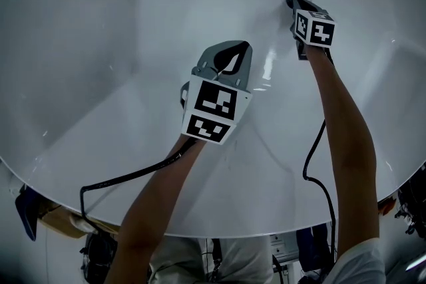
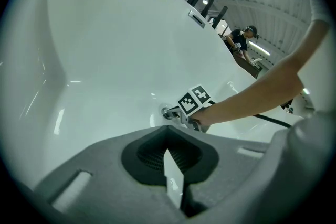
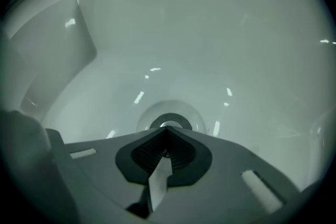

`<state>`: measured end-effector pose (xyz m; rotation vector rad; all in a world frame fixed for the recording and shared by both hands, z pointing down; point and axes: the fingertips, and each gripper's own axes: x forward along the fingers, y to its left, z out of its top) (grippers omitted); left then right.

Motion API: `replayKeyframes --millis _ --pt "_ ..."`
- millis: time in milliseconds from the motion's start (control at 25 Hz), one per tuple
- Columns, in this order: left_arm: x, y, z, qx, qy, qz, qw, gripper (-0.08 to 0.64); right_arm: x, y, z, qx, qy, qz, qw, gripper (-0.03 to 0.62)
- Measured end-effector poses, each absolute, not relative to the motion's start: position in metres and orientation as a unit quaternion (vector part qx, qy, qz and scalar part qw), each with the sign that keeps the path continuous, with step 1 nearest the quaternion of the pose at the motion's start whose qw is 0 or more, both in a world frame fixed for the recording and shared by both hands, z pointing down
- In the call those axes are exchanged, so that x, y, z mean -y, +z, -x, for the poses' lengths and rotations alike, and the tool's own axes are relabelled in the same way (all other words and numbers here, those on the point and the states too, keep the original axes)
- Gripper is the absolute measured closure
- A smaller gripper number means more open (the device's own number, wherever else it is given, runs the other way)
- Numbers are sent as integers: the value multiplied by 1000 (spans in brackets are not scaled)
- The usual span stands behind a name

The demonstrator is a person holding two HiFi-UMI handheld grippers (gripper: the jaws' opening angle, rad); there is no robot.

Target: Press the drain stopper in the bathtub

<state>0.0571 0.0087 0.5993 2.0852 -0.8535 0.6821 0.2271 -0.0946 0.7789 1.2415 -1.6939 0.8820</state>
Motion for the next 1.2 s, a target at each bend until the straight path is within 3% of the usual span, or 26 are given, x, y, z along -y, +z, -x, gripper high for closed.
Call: replayKeyframes --millis 400,1200 --pt "-11 597 -60 331 264 -819 388 560 87 791 -231 655 359 -484 456 597" --pt "-10 544 -53 340 259 -823 374 560 65 725 -222 642 360 -546 400 589"
